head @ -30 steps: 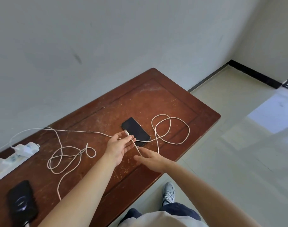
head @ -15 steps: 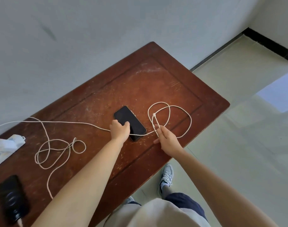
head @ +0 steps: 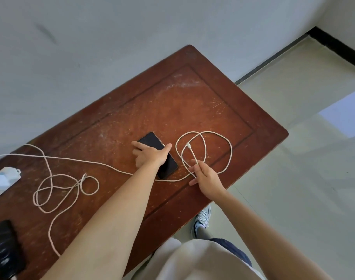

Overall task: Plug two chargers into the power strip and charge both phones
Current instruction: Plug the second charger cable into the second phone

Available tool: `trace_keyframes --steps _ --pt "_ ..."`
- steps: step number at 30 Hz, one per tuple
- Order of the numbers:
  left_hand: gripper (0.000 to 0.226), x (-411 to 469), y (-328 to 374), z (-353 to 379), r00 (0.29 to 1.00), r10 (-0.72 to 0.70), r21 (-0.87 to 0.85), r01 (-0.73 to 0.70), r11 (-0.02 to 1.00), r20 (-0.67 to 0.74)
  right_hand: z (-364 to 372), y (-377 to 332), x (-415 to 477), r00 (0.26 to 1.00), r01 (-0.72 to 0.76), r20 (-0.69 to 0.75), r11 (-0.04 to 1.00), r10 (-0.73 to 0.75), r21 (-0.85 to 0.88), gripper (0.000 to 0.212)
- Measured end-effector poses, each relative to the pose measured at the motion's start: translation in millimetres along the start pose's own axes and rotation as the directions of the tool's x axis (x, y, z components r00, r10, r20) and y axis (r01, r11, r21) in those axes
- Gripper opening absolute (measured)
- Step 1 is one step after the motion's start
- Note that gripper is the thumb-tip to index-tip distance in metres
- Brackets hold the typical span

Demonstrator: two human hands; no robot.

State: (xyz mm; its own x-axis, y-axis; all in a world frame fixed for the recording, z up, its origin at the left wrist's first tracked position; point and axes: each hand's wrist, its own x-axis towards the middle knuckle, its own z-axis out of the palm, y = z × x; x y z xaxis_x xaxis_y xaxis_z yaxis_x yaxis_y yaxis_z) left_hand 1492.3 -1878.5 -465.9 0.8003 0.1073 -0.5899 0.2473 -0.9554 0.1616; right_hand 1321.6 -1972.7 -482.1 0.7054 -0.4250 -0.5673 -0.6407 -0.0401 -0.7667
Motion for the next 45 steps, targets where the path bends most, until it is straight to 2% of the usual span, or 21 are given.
trace_keyframes --steps 5,6,8,10,12,14,16,20,24,27,29,32,35,37,40,45 --pt "0.127 2.0 -2.1 0.6 0.999 0.023 0.025 -0.022 0.999 -0.037 -0.8 0.6 1.5 0.999 -0.049 0.005 0.997 0.048 0.06 0.04" --pt "0.125 2.3 -4.7 -1.2 1.0 0.02 -0.027 -0.021 0.999 -0.019 -0.3 -1.3 2.2 0.999 -0.053 0.001 0.996 0.053 0.078 0.041" --pt "0.115 4.0 -13.2 -5.8 0.999 0.009 -0.246 -0.001 0.969 0.034 0.1 -8.3 3.3 0.998 -0.048 -0.039 0.992 0.053 0.118 0.04" --pt "0.095 4.5 -24.8 -14.5 0.996 0.01 -0.515 0.037 0.856 0.088 1.8 -19.4 2.9 0.994 -0.042 -0.089 0.983 0.058 0.179 0.036" --pt "0.083 3.9 -38.3 -27.8 0.988 0.046 -0.723 0.074 0.687 0.145 5.7 -34.6 -0.1 0.991 -0.02 -0.125 0.97 0.052 0.242 0.033" --pt "0.079 0.0 -49.9 -45.5 0.972 0.104 -0.83 0.123 0.545 0.213 10.5 -51.9 -4.3 0.986 0.024 -0.163 0.962 0.021 0.271 0.027" --pt "0.077 -6.9 -57.1 -66.2 0.953 0.177 -0.882 0.145 0.448 0.246 16.2 -72.4 -11.2 0.984 0.087 -0.173 0.956 -0.039 0.279 0.018" --pt "0.078 -24.3 -64.3 -98.3 0.953 0.254 -0.909 0.047 0.414 0.165 33.7 -112.7 -33.1 0.958 0.285 -0.116 0.917 -0.262 0.279 0.021" --pt "0.073 -45.3 -68.0 -120.6 0.956 0.274 -0.93 -0.005 0.369 0.104 46.9 -134.0 -53.6 0.932 0.353 -0.054 0.863 -0.359 0.361 0.029" --pt "0.076 -59.0 -71.9 -131.6 0.959 0.282 -0.934 -0.076 0.349 0.028 52.7 -144.4 -65.5 0.913 0.396 -0.078 0.825 -0.401 0.402 0.026" --pt "0.082 -66.9 -77.5 -137.5 0.952 0.303 -0.948 -0.142 0.284 -0.051 54.7 -151.9 -73.6 0.909 0.402 -0.089 0.797 -0.408 0.452 0.026" --pt "0.083 -73.9 -88.9 -145.8 0.914 0.376 -0.973 -0.206 0.107 -0.152 53.9 -160.8 -83.9 0.93 0.327 -0.061 0.744 -0.361 0.582 0.025" --pt "0.069 -77.9 -97.2 -153.6 0.879 0.462 -0.992 -0.078 -0.099 -0.115 55.1 -163.4 -93.1 0.947 0.247 -0.013 0.701 -0.321 0.669 0.023" --pt "0.065 -79.1 -100.0 -154.8 0.865 0.496 -0.974 0.048 -0.22 -0.07 59.0 -163.4 -98.3 0.955 0.241 -0.035 0.7 -0.295 0.672 0.026" --pt "0.063 -79.1 -100.7 -151.6 0.867 0.496 -0.967 0.082 -0.242 -0.051 63.4 -162.7 -103.6 0.957 0.28 -0.131 0.708 -0.258 0.649 0.026" --pt "0.068 -73.8 -106.0 -152.1 0.861 0.508 -0.961 0.152 -0.231 0.014 69.0 -156.5 -112.7 0.906 0.417 -0.303 0.746 -0.296 0.519 0.018"
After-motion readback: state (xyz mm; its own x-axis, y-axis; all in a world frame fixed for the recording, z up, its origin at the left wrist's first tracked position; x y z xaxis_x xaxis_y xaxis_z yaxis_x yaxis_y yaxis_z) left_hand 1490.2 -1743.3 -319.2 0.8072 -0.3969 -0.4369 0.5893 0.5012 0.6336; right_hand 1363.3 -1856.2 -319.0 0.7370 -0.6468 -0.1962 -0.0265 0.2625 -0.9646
